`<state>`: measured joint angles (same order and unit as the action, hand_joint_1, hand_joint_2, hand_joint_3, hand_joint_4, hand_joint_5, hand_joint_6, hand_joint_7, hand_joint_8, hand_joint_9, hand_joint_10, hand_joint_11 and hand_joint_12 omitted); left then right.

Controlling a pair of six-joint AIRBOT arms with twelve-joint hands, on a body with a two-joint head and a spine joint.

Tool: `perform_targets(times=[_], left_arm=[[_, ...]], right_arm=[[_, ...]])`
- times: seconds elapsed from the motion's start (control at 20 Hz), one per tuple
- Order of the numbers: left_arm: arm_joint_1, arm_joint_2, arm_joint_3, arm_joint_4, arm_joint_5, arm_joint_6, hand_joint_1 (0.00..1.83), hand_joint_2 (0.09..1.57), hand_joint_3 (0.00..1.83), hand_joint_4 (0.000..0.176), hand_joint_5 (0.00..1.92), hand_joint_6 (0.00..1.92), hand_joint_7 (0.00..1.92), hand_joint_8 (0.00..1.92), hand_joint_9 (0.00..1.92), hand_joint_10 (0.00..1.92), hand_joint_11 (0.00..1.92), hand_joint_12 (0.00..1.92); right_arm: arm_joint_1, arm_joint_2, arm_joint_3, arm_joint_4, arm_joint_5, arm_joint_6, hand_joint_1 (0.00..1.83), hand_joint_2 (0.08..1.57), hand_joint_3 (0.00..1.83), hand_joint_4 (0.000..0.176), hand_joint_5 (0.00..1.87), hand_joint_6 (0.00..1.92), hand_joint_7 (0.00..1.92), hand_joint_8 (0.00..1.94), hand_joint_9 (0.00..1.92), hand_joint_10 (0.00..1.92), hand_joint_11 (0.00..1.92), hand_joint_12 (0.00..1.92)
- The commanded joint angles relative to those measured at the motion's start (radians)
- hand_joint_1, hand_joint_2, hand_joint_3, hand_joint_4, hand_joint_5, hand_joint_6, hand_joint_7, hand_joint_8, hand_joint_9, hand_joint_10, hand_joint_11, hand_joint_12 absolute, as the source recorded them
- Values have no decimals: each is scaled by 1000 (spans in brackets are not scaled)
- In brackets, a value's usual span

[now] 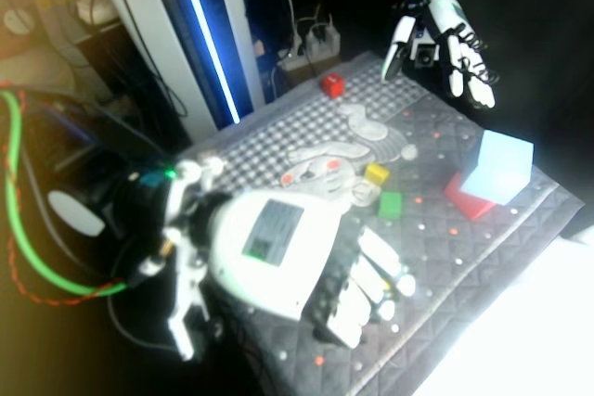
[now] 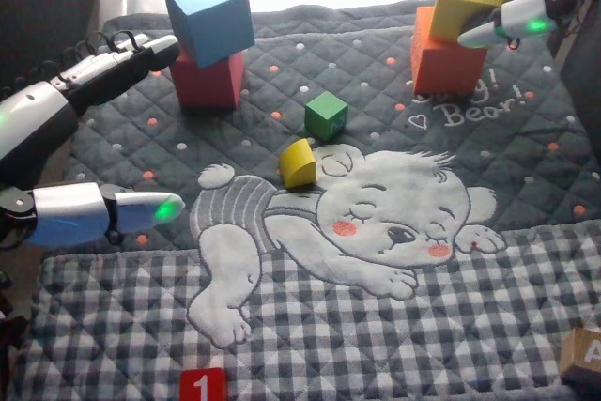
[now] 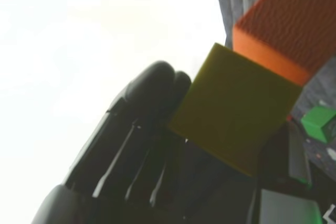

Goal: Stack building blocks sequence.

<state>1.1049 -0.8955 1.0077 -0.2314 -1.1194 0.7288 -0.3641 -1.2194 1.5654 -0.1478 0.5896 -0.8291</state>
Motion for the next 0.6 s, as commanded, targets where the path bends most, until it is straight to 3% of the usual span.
perform_targets(times=[0.0,0.05,0.2,0.25,0.3,0.45,0.55], left_arm=[[-11,-3,3,3,-114,-12,892,1014,2,88,128,5,0,0,0,0,0,0],[-11,-4,4,4,-113,-15,898,1014,1,93,133,6,0,0,0,0,0,0],[-12,-5,5,5,-111,-16,887,1013,1,102,132,4,0,0,0,0,0,0],[-12,-6,5,5,-111,-17,887,1014,1,105,129,3,0,0,0,0,3,1],[-12,-7,5,5,-112,-17,885,1014,1,95,129,2,0,0,0,0,0,0],[-14,-7,5,6,-113,-20,877,1017,2,93,136,4,0,0,0,0,0,0],[-14,-7,4,6,-115,-22,883,1017,1,107,128,0,0,0,0,0,0,0]], right_arm=[[17,3,7,18,110,-2,1404,995,0,0,1123,762,1404,133,1214,784,1010,1312],[17,2,7,18,110,-2,1404,1015,0,0,1082,821,1285,398,1155,836,978,1286],[17,0,7,18,110,-2,1399,1036,1,0,1044,873,1205,562,1085,955,910,1324],[17,0,7,18,110,-2,1398,1040,1,0,1044,867,1188,604,1067,985,888,1364],[17,0,7,18,110,-2,1398,1041,0,0,1034,886,1197,613,1062,971,787,1372],[17,0,7,18,105,-2,1395,1047,0,0,1021,932,1184,623,1051,966,776,1347],[17,-1,7,18,103,-2,1396,1049,1,0,1018,937,1140,663,1079,948,974,1153]])
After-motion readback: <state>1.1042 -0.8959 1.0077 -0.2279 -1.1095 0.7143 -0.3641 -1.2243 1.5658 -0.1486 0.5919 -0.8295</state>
